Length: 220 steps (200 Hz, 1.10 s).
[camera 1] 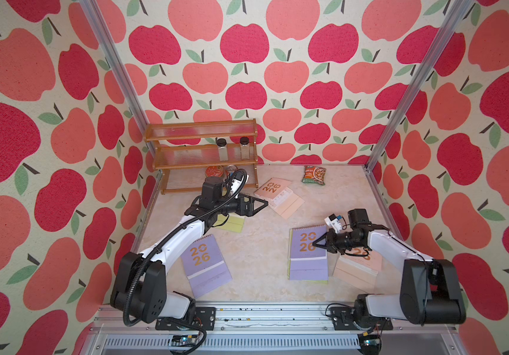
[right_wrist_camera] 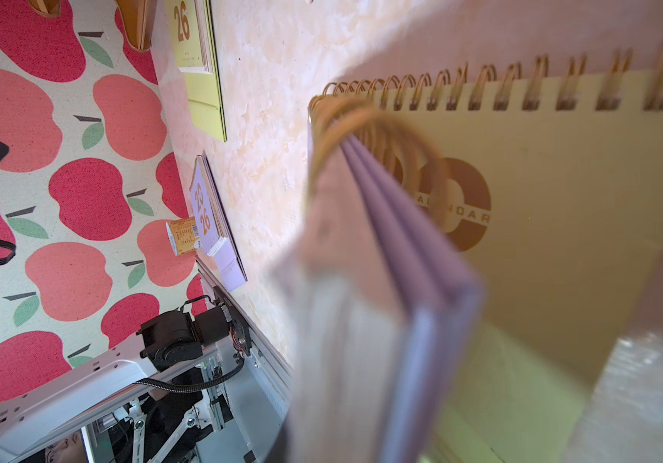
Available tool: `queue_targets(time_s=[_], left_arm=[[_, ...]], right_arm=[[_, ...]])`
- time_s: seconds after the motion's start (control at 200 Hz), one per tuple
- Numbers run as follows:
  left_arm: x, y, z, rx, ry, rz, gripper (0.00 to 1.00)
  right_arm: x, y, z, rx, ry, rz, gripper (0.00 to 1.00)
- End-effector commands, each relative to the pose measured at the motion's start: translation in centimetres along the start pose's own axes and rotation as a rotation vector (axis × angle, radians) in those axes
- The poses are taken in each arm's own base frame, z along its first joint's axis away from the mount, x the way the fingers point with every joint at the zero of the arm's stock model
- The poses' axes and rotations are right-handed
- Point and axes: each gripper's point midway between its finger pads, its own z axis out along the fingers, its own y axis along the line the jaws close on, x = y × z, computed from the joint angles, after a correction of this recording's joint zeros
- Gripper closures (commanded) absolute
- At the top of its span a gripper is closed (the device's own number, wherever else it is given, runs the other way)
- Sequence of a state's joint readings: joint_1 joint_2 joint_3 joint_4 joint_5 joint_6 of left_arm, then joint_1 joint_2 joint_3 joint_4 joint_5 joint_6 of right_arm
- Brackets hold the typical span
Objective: Stack the calendars
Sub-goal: Place the calendar at the calendar.
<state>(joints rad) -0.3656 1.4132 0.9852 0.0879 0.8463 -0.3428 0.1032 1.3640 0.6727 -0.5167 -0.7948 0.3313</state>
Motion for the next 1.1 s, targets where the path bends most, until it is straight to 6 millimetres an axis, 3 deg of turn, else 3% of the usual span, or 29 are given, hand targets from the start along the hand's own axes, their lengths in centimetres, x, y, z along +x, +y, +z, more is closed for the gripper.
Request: queue_targets(time_s=[0.0,0.145,0.31,0.445,0.61,0.855,1.095], left_arm=[[-0.4,-1.1,-0.4,0.029,-0.015,0.032,0.01],[-0.2,-1.0,-0.3,0.031,-0.009,0.027,0.00],[-0.1,-1.0,-0.3,0.030,-0.006,0.029,0.01],[0.1,-0.9,-0.3,0.025,0.001,0.025,0.00],[0.1,-0.9,-0.3,0.022,0.004,0.024,0.01],[0.3,-0.7,-0.3,0.014,0.014,0.016,0.01],[0.5,-0.4,-0.1,0.008,0.027,0.005,0.01]], right_arm=[[-0.1,-0.5,0.2,0.009,0.002,-0.014,1.00],[-0.1,-0.8,0.3,0.026,0.006,-0.010,1.00],[0.2,-2.8,0.3,0.136,0.023,0.015,1.00],[0.0,-4.0,0.1,0.205,0.024,0.027,0.84],[-0.6,-4.3,-0.3,0.244,0.004,0.027,0.76],[-1.0,-5.0,-0.6,0.306,-0.002,0.036,0.56],[-1.3,-5.2,-1.5,0.417,-0.022,0.014,0.50]])
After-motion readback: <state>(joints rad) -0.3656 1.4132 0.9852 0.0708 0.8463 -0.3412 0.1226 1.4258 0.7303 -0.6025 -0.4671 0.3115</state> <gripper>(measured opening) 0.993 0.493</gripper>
